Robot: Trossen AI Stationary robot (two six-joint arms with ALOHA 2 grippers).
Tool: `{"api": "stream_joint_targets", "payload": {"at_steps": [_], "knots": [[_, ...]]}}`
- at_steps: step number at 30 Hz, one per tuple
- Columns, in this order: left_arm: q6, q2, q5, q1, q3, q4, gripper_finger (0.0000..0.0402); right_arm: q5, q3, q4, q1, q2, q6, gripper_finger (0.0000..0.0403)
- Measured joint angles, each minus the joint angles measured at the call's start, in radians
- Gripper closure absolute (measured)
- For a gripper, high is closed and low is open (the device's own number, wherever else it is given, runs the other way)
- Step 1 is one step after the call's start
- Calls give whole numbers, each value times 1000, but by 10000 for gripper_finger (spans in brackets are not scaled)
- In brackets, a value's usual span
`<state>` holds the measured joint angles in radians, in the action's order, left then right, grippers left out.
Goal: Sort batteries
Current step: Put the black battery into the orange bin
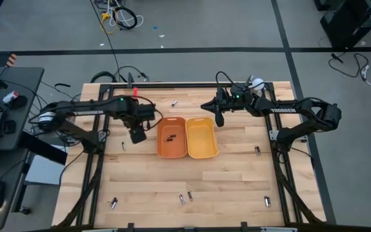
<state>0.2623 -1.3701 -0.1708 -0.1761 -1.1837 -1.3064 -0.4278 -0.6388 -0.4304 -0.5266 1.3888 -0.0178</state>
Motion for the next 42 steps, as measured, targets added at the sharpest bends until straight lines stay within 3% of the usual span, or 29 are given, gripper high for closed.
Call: {"api": "stream_joint_targets", "payload": {"at_steps": [12, 19, 26, 34, 39, 42], "knots": [[-121, 0, 56, 90, -8, 502, 224, 0, 0, 0, 1, 0, 26, 385], [-131, -6, 37, 93, -7, 537, 209, 0, 0, 27, 2, 0, 26, 385], [-128, -15, -18, 93, -7, 575, 155, 0, 0, 27, 2, 0, 26, 385], [-65, -20, -20, 93, -7, 509, 106, 0, 0, 17, 2, 0, 25, 384], [173, -16, 18, 110, -7, 221, 109, 0, 0, 18, 2, 0, 23, 385], [328, -16, 41, 174, -7, 53, 118, 0, 0, 14, 2, 0, 23, 384]]}}
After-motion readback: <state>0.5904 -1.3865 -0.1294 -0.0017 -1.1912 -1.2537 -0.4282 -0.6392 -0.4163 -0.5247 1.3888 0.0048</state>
